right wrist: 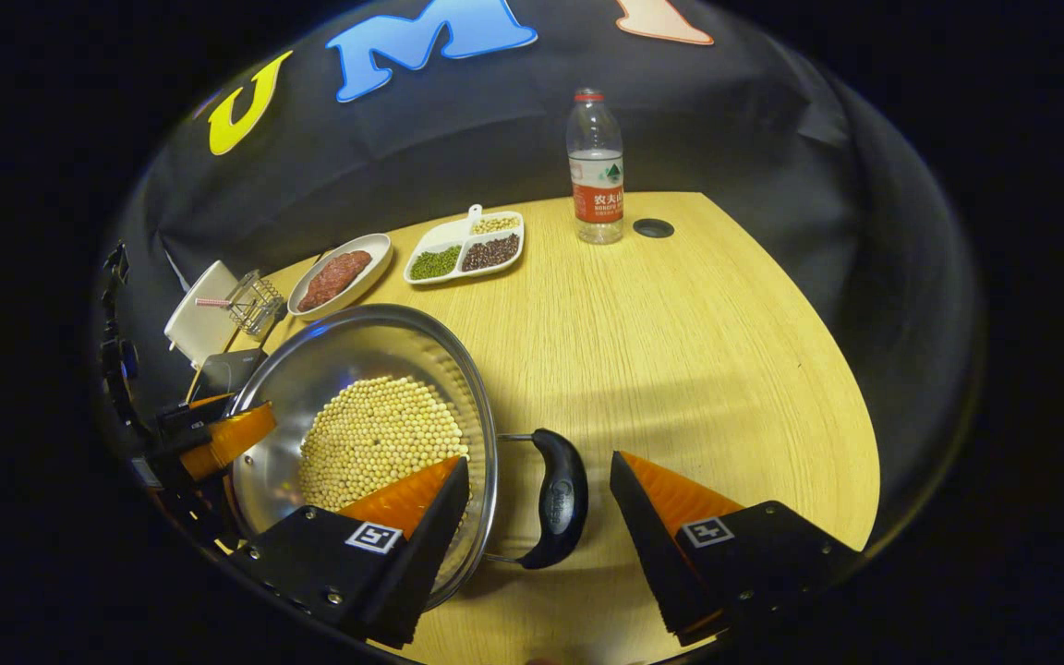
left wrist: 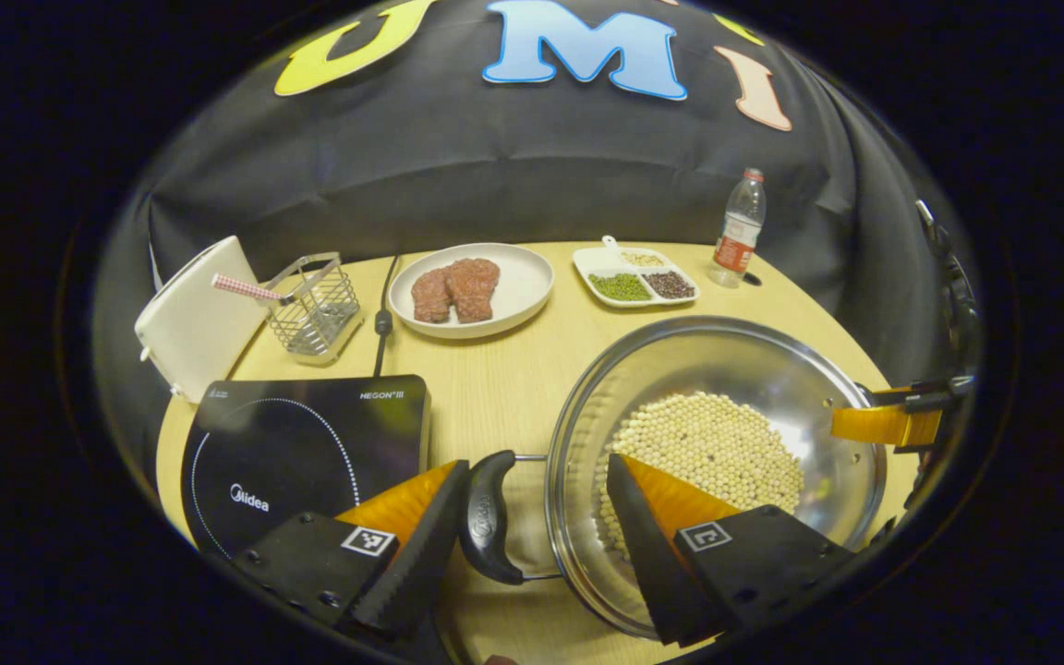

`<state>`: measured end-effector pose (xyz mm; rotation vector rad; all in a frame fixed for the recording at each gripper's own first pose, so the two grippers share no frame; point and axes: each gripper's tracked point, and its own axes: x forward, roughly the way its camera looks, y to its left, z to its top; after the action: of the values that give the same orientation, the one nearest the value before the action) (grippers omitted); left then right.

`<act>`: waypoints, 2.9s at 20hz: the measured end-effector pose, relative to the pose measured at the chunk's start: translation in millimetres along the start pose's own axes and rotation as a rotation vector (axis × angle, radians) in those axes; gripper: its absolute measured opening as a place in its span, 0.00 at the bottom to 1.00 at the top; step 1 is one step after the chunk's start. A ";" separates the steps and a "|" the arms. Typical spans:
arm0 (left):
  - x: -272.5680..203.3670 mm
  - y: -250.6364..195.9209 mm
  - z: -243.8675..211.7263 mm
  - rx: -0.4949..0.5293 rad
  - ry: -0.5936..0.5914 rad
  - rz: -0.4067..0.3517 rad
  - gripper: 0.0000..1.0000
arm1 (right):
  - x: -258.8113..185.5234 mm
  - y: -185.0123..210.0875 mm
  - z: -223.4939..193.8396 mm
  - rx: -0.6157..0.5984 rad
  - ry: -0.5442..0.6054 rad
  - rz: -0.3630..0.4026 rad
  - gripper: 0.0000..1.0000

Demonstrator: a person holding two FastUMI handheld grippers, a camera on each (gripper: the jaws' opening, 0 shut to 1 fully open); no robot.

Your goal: First push the handle of the pot to place it horizontally, then grasp the pot with both hands and set it on the induction cooktop.

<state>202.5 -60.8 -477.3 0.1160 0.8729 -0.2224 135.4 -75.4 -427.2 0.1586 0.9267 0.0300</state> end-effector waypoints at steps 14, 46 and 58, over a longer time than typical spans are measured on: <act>2.6 6.3 -3.6 0.069 0.002 -0.013 0.70 | 21.1 3.5 -14.1 0.070 0.050 -0.040 0.62; -28.2 25.6 17.4 0.024 -0.033 0.006 0.66 | 5.7 -3.3 -2.1 0.040 0.083 -0.001 0.62; -31.7 22.6 14.1 -0.019 -0.027 0.035 0.68 | 8.7 -5.6 1.3 0.003 0.095 0.029 0.62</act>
<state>198.7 -37.0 -443.6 0.1105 0.8454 -0.1829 141.4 -80.3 -434.2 0.1746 1.0188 0.0636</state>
